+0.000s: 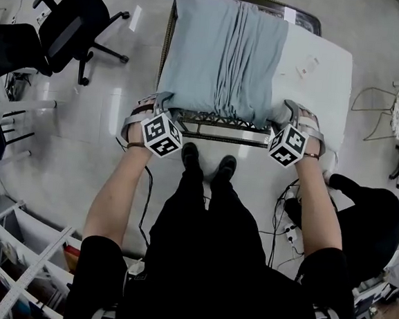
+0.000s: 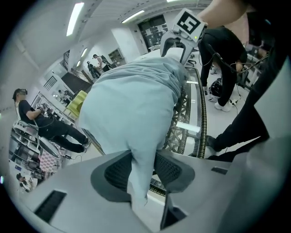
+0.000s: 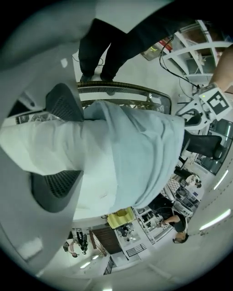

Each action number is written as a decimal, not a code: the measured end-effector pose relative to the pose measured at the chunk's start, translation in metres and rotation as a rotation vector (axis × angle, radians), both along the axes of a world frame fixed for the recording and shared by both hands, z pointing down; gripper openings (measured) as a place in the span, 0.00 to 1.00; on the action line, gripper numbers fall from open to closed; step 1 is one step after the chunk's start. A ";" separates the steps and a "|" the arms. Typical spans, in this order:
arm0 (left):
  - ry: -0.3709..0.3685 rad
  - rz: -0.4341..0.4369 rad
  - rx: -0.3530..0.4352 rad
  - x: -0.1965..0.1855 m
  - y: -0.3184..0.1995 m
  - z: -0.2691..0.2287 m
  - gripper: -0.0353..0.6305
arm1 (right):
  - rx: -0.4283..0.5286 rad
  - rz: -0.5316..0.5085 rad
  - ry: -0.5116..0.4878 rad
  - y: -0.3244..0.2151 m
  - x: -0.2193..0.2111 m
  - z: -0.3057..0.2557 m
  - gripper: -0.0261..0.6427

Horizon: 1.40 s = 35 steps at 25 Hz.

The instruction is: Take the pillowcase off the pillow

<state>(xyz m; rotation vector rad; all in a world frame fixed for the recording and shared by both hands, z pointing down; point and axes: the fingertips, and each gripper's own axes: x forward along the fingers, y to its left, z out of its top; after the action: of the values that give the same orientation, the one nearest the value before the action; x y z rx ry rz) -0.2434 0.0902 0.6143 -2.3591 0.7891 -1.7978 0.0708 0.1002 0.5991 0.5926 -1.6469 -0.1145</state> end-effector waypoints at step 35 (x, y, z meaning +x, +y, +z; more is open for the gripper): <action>0.116 0.251 0.070 0.024 0.026 -0.052 0.34 | -0.002 0.150 0.084 0.008 0.014 -0.006 0.37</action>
<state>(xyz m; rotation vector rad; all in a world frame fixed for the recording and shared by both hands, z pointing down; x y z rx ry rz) -0.2197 0.1158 0.5621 -2.4099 0.5276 -1.5231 0.0848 0.1081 0.5936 0.6991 -1.5156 -0.0276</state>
